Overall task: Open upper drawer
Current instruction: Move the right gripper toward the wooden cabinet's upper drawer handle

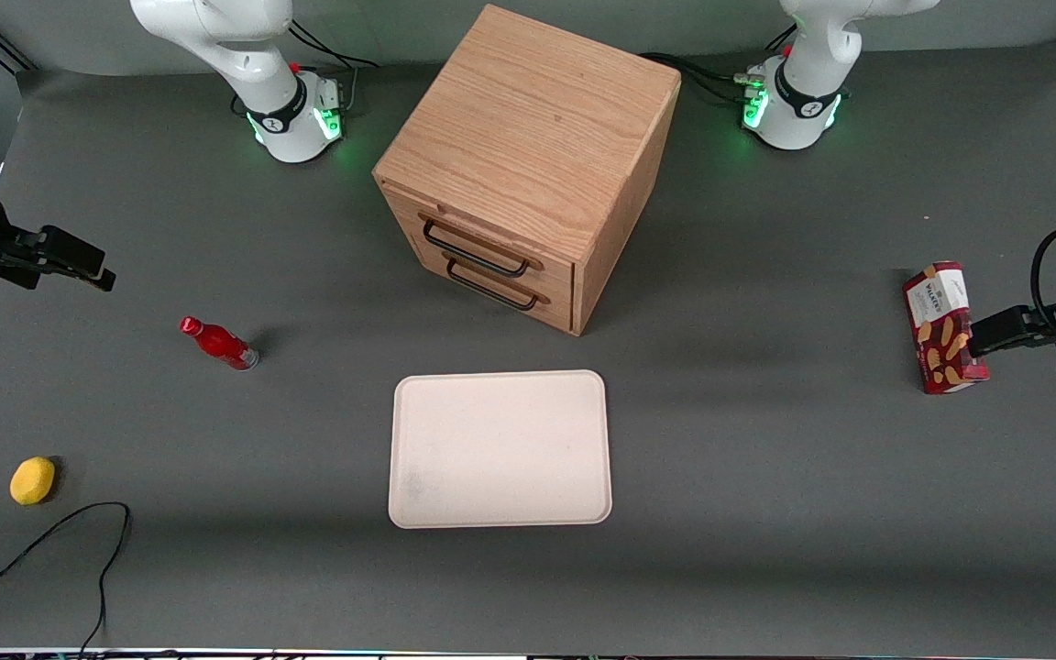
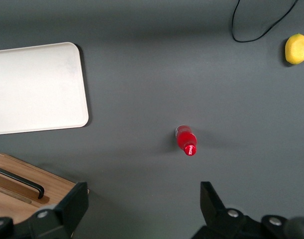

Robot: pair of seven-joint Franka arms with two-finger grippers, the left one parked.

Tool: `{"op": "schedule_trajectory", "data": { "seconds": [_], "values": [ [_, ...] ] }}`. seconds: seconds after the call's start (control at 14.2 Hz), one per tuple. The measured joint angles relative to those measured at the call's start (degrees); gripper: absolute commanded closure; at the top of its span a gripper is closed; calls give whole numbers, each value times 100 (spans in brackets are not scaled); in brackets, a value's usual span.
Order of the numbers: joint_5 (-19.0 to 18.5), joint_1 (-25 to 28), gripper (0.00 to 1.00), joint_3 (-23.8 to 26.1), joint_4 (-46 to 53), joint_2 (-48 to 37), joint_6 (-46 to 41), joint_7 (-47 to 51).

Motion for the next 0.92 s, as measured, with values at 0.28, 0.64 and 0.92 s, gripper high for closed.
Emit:
{"op": "schedule_trajectory", "data": {
  "seconds": [0.28,0.64,0.92],
  "values": [
    [0,0,0,15,-101,3,-3,0],
    [16,8,0,182,-139,232,526,0],
    [51,58,0,962,-25,559,687,0]
  ]
}}
